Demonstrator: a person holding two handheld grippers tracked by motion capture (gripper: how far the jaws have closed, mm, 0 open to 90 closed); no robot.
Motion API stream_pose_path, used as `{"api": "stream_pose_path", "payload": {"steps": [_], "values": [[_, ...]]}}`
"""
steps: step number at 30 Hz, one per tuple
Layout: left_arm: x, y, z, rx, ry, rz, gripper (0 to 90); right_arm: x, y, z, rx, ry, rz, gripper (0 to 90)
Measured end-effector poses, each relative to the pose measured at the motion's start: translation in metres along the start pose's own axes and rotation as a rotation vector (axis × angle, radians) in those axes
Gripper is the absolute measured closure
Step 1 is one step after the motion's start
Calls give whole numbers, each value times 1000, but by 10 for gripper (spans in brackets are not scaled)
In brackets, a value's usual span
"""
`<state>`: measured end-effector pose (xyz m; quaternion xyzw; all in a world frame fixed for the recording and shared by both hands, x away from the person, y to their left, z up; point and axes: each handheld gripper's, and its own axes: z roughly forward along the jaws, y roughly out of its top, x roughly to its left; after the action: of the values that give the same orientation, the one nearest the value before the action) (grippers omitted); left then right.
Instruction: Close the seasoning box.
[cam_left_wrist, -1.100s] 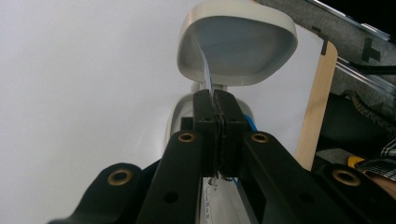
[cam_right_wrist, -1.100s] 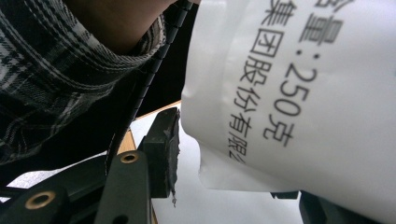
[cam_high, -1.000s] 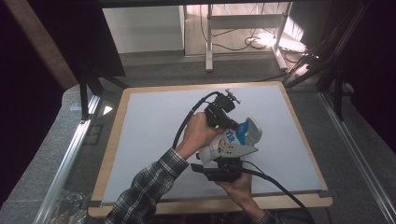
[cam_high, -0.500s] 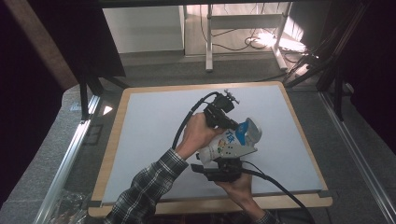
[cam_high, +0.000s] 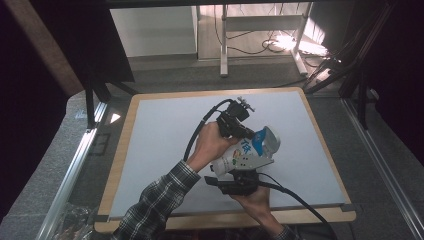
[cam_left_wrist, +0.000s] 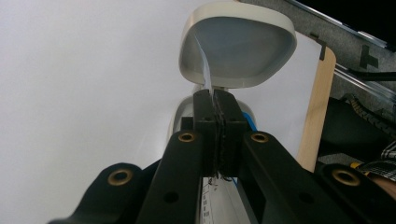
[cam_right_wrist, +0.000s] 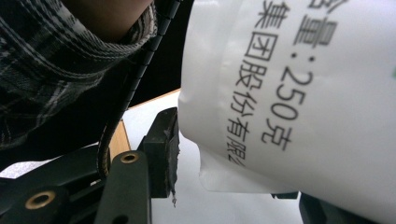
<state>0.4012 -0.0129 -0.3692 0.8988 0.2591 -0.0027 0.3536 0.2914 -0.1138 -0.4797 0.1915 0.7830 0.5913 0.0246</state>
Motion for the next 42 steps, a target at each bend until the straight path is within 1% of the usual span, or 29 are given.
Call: {"api": "stream_pose_path", "payload": {"steps": [5,8,10,12,21,24,27,34,35,42], "values": [[0,-2,0,-8,-11,1,887,-1,-1,1,6,-2,-6,527],[0,-3,-1,-11,-10,-1,888,-1,-2,1,9,0,-1,527],[1,-5,-3,-18,-17,6,888,-2,-3,2,14,-2,-1,527],[0,-6,-4,-29,-19,-2,889,-2,-4,2,17,-2,2,526],[-1,-9,-5,-42,-24,6,890,-4,-7,4,25,-15,-2,520],[-2,-9,-5,-45,-25,7,890,-4,-7,3,25,-13,2,519],[-2,-10,-6,-47,-24,11,890,-4,-8,3,29,-17,-5,519],[-3,-11,-8,-56,-26,13,890,-5,-9,4,35,-20,-5,517],[-3,-12,-9,-61,-34,10,890,-5,-9,4,37,-21,-5,516],[-3,-15,-12,-75,-42,6,891,-6,-11,5,44,-26,-2,509]]}}
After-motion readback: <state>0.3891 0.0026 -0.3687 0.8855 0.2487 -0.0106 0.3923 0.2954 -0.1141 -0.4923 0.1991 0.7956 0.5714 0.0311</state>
